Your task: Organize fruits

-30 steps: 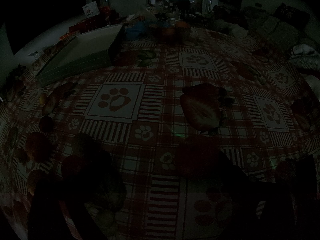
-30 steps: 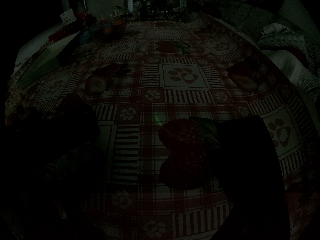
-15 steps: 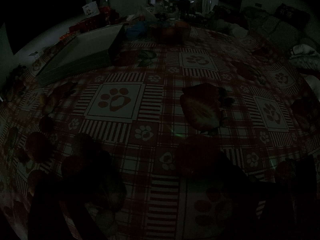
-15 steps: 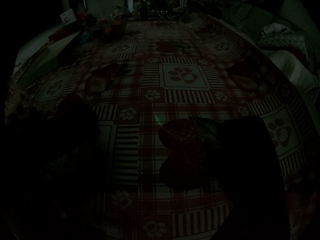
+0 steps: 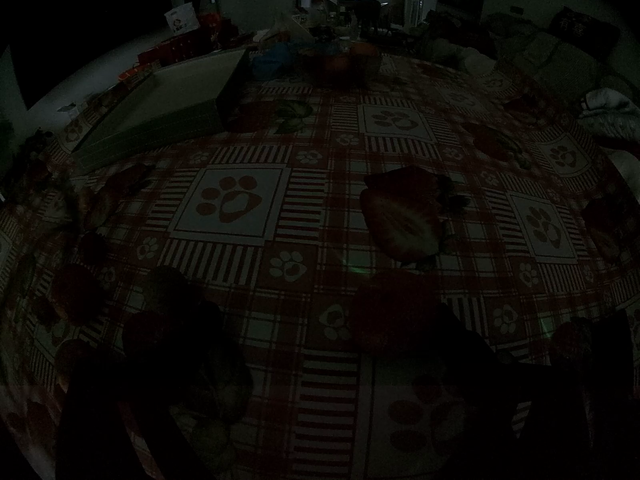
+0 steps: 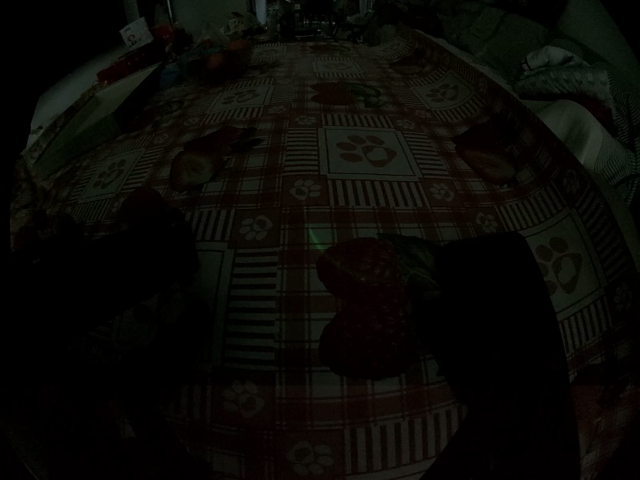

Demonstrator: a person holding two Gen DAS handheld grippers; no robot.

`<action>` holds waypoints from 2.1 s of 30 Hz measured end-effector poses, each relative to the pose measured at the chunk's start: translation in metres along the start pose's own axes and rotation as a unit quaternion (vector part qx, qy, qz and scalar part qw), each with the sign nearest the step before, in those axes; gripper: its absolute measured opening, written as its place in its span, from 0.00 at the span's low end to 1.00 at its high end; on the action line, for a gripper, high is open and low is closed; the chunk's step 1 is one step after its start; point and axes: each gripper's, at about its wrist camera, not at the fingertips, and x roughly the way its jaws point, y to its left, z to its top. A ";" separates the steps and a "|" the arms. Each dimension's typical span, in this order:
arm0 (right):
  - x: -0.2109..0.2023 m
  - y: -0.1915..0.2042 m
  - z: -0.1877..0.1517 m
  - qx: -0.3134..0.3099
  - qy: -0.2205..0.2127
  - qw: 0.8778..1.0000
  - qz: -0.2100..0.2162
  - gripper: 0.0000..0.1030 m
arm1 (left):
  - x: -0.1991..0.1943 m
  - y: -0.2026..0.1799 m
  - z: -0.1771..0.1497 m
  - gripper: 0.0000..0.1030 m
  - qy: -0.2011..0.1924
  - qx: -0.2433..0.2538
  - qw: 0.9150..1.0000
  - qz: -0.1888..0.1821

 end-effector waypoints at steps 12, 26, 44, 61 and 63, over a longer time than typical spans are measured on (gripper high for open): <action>0.000 0.000 0.000 0.000 0.000 1.000 0.000 1.00 | 0.000 0.000 0.000 1.00 0.000 0.000 1.000 0.000; 0.000 0.000 0.000 0.000 0.000 1.000 0.000 1.00 | -0.001 -0.001 0.000 1.00 0.000 0.000 1.000 0.000; -0.040 0.015 -0.050 -0.026 0.001 0.999 0.019 1.00 | -0.029 0.000 -0.030 1.00 0.000 -0.021 1.000 0.016; -0.127 0.038 -0.146 -0.074 0.003 0.996 0.053 1.00 | -0.118 0.057 -0.140 1.00 0.000 -0.067 0.997 0.048; -0.134 0.033 -0.151 -0.079 0.003 0.995 0.056 1.00 | -0.126 0.054 -0.151 1.00 0.000 -0.074 0.996 0.054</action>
